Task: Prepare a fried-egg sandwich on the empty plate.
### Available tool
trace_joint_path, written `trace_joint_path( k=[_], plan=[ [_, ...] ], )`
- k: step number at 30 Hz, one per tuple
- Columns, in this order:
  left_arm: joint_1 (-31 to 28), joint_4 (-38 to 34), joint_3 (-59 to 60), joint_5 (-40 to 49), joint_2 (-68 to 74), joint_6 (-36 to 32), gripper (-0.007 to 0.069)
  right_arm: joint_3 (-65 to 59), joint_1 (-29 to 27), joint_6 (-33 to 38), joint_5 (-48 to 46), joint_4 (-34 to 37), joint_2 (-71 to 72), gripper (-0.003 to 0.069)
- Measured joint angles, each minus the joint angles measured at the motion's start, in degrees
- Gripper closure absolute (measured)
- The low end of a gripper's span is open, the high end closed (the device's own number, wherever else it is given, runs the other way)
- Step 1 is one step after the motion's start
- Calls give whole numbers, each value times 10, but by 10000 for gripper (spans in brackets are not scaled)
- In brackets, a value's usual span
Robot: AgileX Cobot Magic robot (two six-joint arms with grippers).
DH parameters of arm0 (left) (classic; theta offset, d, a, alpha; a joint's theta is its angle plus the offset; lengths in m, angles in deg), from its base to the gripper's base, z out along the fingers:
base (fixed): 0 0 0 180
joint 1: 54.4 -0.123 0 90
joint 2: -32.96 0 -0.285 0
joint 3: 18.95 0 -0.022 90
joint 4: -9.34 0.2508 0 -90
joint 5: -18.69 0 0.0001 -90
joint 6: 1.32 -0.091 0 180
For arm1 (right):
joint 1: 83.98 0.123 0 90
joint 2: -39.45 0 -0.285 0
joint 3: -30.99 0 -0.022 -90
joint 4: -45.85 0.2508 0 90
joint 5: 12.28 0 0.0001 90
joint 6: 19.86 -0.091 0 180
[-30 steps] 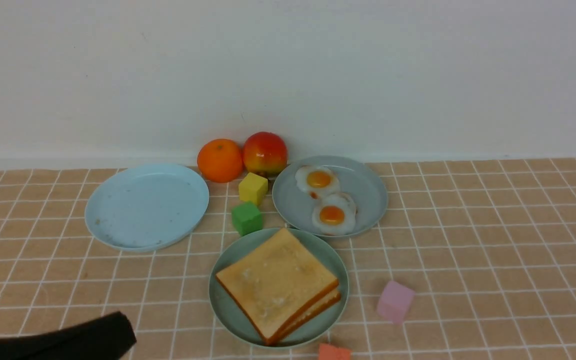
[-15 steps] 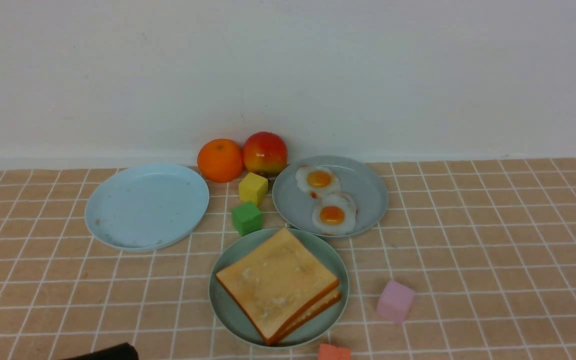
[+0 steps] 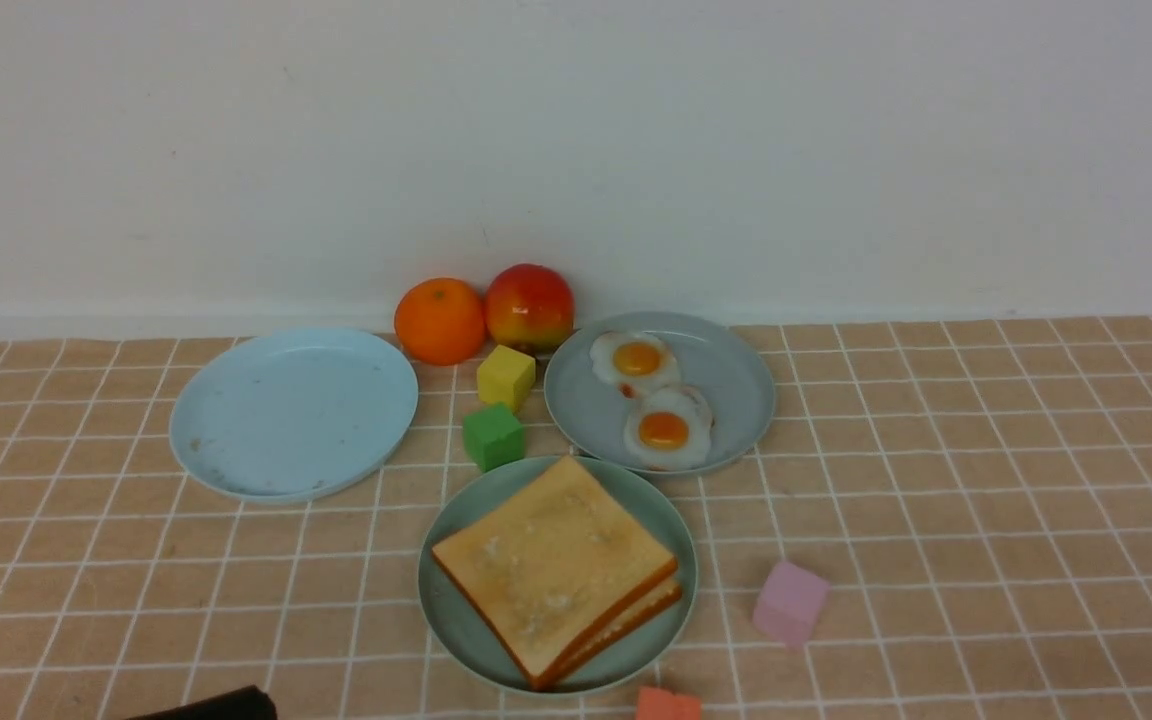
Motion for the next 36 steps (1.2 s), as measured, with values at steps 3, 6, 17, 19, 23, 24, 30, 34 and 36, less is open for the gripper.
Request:
trace_joint_path(
  k=[3, 6, 17, 19, 23, 24, 30, 34, 36],
  plan=[
    [0, 0, 0, 0, 0, 0, 638, -72, -49, 36, 41, 25, 32, 673],
    [0, 0, 0, 0, 0, 0, 637, -135, -62, 46, 63, 29, 69, 673],
    [0, 0, 3, 6, -1, 0, 631, -178, -58, 59, 94, 20, 99, 673],
    [0, 0, 3, 8, -1, 0, 629, -178, -58, 63, 94, 20, 99, 673],
    [0, 0, 3, 10, -1, 0, 626, -178, -58, 66, 94, 18, 99, 673],
    [0, 0, 3, 11, -1, 0, 625, -178, -58, 66, 94, 18, 99, 673],
    [0, 0, 3, 15, -1, 0, 620, -178, -58, 66, 94, 18, 99, 669],
    [0, 0, 3, 15, -1, 0, 619, -178, -58, 66, 94, 18, 99, 669],
    [0, 0, 3, 15, -1, 0, 618, -178, -58, 66, 94, 18, 99, 666]
  ],
)
